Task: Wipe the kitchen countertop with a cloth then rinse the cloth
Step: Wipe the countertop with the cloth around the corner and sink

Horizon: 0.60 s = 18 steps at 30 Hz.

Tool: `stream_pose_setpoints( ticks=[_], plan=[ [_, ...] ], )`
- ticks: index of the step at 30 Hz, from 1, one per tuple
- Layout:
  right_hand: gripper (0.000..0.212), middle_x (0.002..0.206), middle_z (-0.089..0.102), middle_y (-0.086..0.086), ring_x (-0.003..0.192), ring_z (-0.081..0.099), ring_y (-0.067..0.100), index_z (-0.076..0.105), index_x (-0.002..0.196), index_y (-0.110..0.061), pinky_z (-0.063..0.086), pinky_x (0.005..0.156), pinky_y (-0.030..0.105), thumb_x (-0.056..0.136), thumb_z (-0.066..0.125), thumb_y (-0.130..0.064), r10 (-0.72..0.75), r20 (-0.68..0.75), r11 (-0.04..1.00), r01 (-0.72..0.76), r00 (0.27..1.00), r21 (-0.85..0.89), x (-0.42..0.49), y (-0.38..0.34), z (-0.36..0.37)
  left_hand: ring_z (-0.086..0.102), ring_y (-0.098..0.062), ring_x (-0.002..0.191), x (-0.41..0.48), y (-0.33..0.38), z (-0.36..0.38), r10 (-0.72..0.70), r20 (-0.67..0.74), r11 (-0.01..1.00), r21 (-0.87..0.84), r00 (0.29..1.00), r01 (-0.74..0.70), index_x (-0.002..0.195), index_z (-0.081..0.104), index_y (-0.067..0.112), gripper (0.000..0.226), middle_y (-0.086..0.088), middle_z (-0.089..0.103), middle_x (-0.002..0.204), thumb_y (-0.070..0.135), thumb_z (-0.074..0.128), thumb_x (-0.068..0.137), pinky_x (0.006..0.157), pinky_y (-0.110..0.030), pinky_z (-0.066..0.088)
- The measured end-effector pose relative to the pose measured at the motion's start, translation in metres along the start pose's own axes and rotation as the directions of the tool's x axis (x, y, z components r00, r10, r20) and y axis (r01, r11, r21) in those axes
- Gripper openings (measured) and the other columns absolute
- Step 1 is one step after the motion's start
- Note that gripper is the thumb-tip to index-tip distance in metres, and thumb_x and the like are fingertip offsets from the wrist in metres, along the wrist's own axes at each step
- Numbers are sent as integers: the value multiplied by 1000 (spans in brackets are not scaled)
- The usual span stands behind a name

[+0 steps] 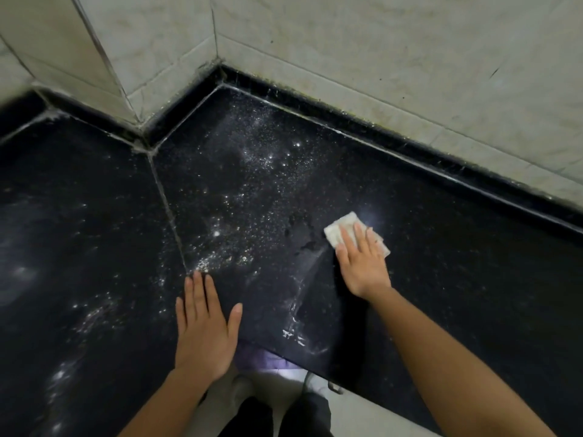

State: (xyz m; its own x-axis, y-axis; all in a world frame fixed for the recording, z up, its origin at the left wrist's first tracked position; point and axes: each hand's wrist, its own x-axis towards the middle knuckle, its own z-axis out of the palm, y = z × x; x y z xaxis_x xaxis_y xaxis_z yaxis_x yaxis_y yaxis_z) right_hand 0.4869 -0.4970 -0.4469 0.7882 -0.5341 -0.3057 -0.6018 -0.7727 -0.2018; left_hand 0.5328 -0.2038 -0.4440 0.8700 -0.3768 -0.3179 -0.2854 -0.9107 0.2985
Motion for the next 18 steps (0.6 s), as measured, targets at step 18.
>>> stream_pose_setpoints(
  ticks=[18],
  plan=[
    [76,160,0,1,147,-5,22,9,152,-28,-10,117,33,86,-17,-56,-178,36,977,181,983,-117,-66,-17,16,-39,-18,132,0,1,-7,-8,70,999,-31,998,10,139,-29,9,72,-5,-41,143,54,4,93,113,-40,-20]
  ],
)
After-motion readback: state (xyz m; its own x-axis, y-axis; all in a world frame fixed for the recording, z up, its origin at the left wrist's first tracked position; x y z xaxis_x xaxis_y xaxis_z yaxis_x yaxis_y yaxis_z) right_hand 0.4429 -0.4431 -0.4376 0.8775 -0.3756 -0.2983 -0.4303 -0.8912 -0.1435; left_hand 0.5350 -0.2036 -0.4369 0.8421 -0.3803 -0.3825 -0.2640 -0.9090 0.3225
